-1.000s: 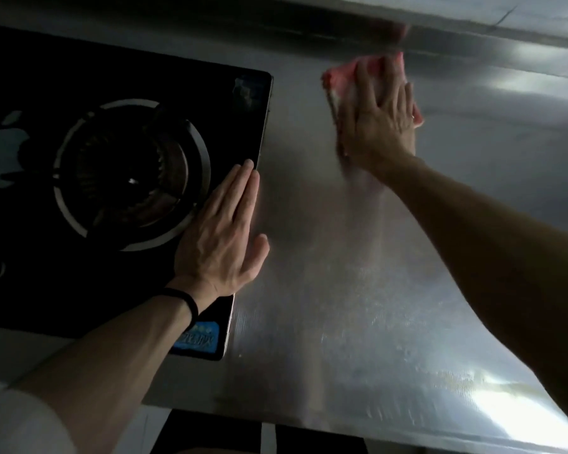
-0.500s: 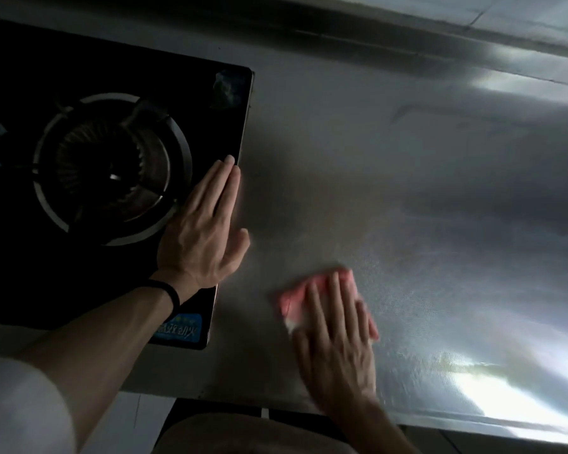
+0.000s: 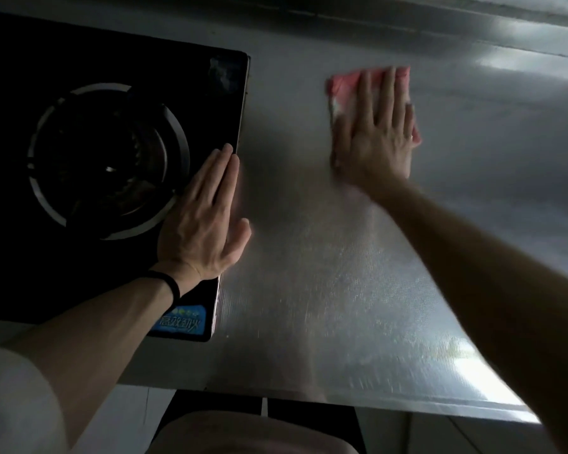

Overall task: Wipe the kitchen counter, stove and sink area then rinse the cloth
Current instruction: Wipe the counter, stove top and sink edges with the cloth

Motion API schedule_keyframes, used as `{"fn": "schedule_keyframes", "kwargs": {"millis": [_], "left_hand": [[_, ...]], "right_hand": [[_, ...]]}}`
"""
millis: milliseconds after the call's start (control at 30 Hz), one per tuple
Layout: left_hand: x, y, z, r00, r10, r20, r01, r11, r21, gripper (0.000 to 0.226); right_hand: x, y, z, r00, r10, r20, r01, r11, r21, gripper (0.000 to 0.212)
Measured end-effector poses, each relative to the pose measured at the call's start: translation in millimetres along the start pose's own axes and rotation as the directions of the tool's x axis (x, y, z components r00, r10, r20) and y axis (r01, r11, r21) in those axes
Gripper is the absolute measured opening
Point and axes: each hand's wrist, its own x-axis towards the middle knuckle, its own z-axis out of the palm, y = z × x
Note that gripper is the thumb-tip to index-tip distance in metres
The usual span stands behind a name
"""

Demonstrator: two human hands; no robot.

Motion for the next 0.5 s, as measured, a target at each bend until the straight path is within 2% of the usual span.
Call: {"fn": "schedule_keyframes", "kwargs": {"millis": [100, 300, 367, 500], "left_hand": [[0, 0, -2, 1.0, 0.002, -0.007, -0.002, 1.0, -0.02, 0.084], [-2, -1, 1, 0.999, 0.019, -0.033, -0.019, 1.0, -0.016, 0.086], [-1, -2, 2, 0.999, 0.014, -0.035, -0.015, 1.0, -0.014, 0.087], [0, -2, 2, 0.999, 0.017, -0.038, -0.017, 1.0, -0.009, 0.087]], "right_hand": [[-106, -14, 15, 0.998, -0.065, -0.01, 0.065, 0.998, -0.01, 0.068], [-330, -52, 54, 0.969, -0.136, 0.207, 0.15, 0.987, -0.055, 0.069], [-355, -71, 62, 0.963, -0.143, 0.229, 0.16, 0.985, -0.061, 0.07], [-345, -87, 61, 0.963, -0.191, 0.192, 0.204, 0.977, -0.054, 0.07]]}}
